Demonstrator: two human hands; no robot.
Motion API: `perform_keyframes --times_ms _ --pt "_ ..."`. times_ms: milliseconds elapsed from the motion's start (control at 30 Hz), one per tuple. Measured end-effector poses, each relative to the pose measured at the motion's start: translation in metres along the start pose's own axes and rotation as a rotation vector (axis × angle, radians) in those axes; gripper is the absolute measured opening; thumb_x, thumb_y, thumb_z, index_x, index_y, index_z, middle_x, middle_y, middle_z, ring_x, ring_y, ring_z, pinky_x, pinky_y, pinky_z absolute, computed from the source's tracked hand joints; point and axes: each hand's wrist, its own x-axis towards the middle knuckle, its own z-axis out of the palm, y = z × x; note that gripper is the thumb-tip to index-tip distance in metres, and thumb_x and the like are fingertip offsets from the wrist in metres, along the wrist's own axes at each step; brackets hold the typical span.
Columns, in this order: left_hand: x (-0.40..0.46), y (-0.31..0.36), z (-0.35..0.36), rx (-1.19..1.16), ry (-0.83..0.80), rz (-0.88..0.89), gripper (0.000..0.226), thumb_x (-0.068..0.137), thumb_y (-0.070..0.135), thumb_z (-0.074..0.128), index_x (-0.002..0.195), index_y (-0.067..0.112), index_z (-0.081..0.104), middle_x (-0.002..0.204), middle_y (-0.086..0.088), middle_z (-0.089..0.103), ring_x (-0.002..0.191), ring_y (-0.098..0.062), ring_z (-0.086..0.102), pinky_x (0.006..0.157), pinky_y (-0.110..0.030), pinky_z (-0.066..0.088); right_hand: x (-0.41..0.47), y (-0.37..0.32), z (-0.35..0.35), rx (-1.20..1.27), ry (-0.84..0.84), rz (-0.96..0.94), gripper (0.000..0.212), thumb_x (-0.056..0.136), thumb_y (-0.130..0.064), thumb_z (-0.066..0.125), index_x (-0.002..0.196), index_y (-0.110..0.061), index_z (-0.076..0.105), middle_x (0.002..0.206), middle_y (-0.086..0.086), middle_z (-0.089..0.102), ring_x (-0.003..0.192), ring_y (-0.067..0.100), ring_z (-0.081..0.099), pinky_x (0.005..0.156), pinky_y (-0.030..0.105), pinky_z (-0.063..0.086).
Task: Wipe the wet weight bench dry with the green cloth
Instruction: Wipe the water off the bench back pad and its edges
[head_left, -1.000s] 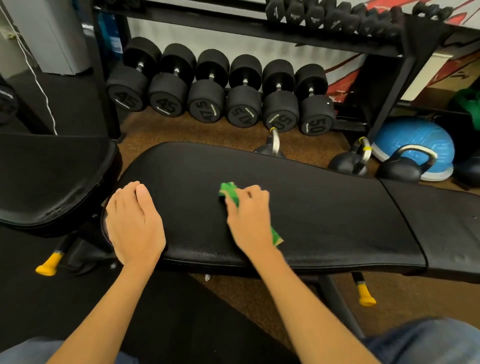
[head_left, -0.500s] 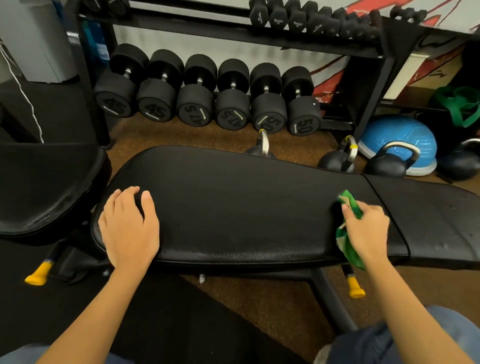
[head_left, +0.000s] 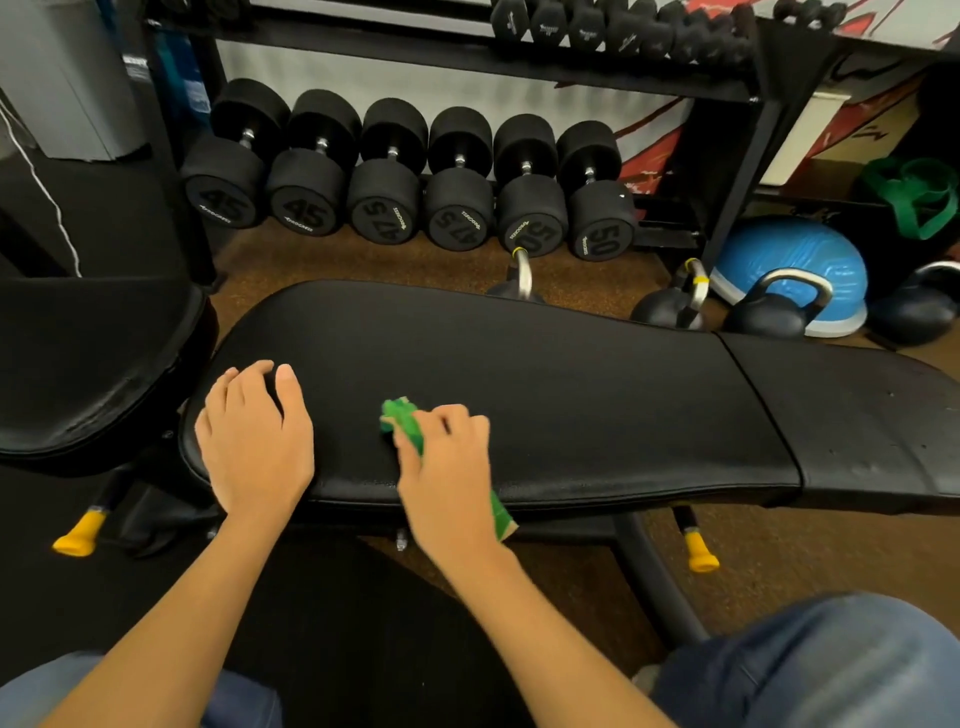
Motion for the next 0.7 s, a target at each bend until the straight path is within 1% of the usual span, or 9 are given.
perform_keyframes --times_ms 67,133,167,267,367,433,500,567,700 --pt "-0.001 0.000 -0.001 0.000 -0.004 0.022 0.044 0.102 0.038 0.029 0.125 0.010 0.054 0.130 -0.011 0.057 0.137 -0.025 0.034 0.110 -0.048 0.025 -0.008 -0.007 -0.002 0.107 -0.124 -0.049 0.025 0.097 -0.029 0.052 0.117 -0.017 0.061 0.112 -0.004 0.051 0.098 0.011 0.041 0.083 0.022 0.037" --pt "-0.001 0.000 -0.003 -0.003 -0.007 0.057 0.041 0.102 0.035 0.031 0.124 0.010 0.055 0.130 -0.010 0.057 0.137 -0.024 0.033 0.110 -0.048 0.024 -0.013 -0.006 -0.017 0.274 -0.265 -0.023 0.026 0.097 -0.033 0.051 0.119 -0.024 0.061 0.112 -0.008 0.053 0.101 0.008 0.042 0.087 0.018 0.036" --pt "-0.002 0.001 -0.004 0.003 -0.008 0.086 0.039 0.102 0.033 0.032 0.123 0.010 0.055 0.130 -0.010 0.057 0.137 -0.025 0.033 0.111 -0.049 0.023 -0.017 0.002 -0.027 0.321 -0.272 -0.015 0.025 0.097 -0.034 0.051 0.118 -0.026 0.062 0.111 -0.010 0.054 0.101 0.007 0.044 0.088 0.016 0.036" --pt "-0.016 0.006 -0.006 0.073 -0.009 0.266 0.038 0.100 0.030 0.036 0.122 0.008 0.057 0.134 -0.010 0.056 0.137 -0.027 0.034 0.110 -0.051 0.020 -0.023 0.048 -0.066 0.256 -0.101 0.045 0.024 0.095 -0.032 0.056 0.116 -0.025 0.065 0.109 -0.013 0.057 0.100 0.004 0.047 0.086 0.011 0.034" --pt "-0.041 0.027 -0.001 0.072 -0.017 0.486 0.036 0.097 0.027 0.042 0.123 0.008 0.059 0.135 -0.010 0.055 0.137 -0.026 0.037 0.112 -0.049 0.019 -0.020 0.111 -0.119 0.126 0.177 0.214 0.022 0.092 -0.028 0.061 0.113 -0.023 0.065 0.107 -0.010 0.060 0.100 0.009 0.052 0.085 0.021 0.037" --pt "-0.056 0.044 0.007 0.036 -0.048 0.564 0.035 0.097 0.026 0.043 0.123 0.010 0.059 0.135 -0.009 0.055 0.137 -0.025 0.038 0.114 -0.048 0.018 -0.014 0.152 -0.157 0.068 0.350 0.347 0.026 0.092 -0.026 0.062 0.117 -0.017 0.066 0.110 -0.005 0.060 0.101 0.011 0.053 0.084 0.020 0.034" --pt "-0.062 0.055 0.015 0.013 -0.077 0.571 0.036 0.098 0.028 0.041 0.124 0.011 0.058 0.136 -0.008 0.055 0.137 -0.024 0.037 0.114 -0.048 0.017 -0.011 0.188 -0.186 -0.016 0.434 0.443 0.030 0.093 -0.025 0.060 0.120 -0.011 0.065 0.116 0.005 0.060 0.107 0.020 0.052 0.088 0.026 0.036" --pt "-0.062 0.059 0.020 0.013 -0.096 0.551 0.037 0.098 0.028 0.038 0.125 0.012 0.058 0.136 -0.007 0.054 0.138 -0.023 0.036 0.115 -0.048 0.018 -0.012 0.217 -0.197 -0.090 0.429 0.519 0.030 0.095 -0.023 0.057 0.121 -0.008 0.064 0.121 0.014 0.059 0.114 0.032 0.048 0.096 0.036 0.035" --pt "-0.063 0.060 0.024 0.009 -0.102 0.503 0.039 0.099 0.029 0.035 0.125 0.010 0.058 0.137 -0.008 0.054 0.138 -0.023 0.035 0.115 -0.047 0.018 -0.016 0.224 -0.164 -0.167 0.503 0.493 0.025 0.096 -0.021 0.053 0.114 -0.007 0.064 0.114 0.017 0.060 0.108 0.031 0.044 0.093 0.034 0.028"
